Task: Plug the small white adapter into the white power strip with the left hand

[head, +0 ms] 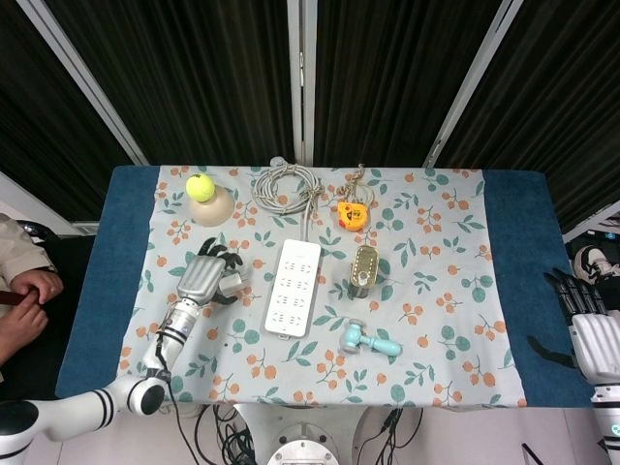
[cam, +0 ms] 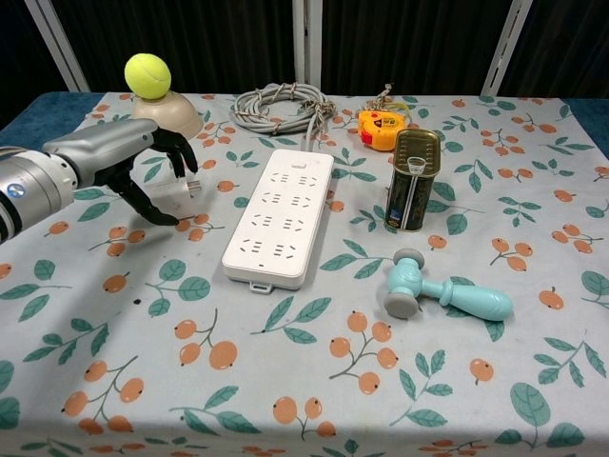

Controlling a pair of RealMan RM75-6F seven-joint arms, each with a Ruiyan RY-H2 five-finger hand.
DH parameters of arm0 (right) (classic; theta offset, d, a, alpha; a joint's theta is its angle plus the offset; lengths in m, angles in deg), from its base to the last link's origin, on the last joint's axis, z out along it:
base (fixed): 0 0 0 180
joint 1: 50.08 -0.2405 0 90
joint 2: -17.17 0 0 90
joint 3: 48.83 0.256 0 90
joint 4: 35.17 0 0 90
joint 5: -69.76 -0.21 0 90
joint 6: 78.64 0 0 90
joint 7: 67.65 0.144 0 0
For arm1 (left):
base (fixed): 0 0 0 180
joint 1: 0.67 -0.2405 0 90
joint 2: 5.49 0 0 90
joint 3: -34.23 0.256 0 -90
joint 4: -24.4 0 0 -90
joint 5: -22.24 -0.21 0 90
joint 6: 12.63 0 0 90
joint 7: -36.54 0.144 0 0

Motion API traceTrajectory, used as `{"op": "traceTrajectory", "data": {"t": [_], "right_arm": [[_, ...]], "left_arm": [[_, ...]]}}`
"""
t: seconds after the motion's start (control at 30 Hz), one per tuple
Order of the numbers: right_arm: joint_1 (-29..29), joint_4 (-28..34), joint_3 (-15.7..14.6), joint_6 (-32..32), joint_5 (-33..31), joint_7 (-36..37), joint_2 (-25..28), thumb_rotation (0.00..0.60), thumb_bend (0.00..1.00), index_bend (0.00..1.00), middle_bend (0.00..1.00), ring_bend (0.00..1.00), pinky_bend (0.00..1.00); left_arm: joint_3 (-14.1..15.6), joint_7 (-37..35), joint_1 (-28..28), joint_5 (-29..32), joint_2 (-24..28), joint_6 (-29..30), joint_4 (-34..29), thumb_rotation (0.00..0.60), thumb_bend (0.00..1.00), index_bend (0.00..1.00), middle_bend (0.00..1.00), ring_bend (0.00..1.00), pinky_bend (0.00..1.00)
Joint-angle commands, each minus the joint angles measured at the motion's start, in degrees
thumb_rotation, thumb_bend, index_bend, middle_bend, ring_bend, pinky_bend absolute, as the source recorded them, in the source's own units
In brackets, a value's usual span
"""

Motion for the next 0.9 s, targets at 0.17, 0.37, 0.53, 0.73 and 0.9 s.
{"op": "traceTrajectory", "data": {"t": [0.17,0.37,0.53,0.73,0.9], "right_arm": [[0.28,-0.47,-0.05,0.20,-0.06,0.53,-0.09,0.600,0.13,0.00,0.02,0.00,0.00],[0.16,-0.76,-0.03,0.03,0.10,0.74,-0.34,0.600,0.13,0.00,0.02,0.00,0.00],[0.27,-0.80,0.00,0.12,0.03,0.80,-0.30,0.600,0.13,0.00,0.02,0.00,0.00],[0.30,-0.92,-0.01,0.02,0.00,0.89,-0.35,0.600,0.13,0.00,0.02,0.00,0.00],[0.31,-0.92,0.07,0.04,-0.05,0.94,-0.33,0.600,0.13,0.00,0.02,0.00,0.00]], "left_arm": [[0.44,3.25,-0.23,-1.09,-1.31,2.32,4.10,0.600,0.07,0.37,0.39,0.16,0.04],[0.18,2.80,-0.30,-1.58,-1.64,2.61,5.81,0.600,0.07,0.38,0.39,0.16,0.04],[0.28,1.28,-0.62,-1.68,-1.28,1.84,5.05,0.600,0.07,0.39,0.41,0.17,0.04],[0.77,-2.41,-1.28,-2.59,-0.26,0.99,3.24,0.600,0.13,0.43,0.45,0.21,0.04],[0.63,-3.28,-1.16,-2.79,-0.54,0.52,4.24,0.600,0.21,0.46,0.46,0.23,0.05]]}}
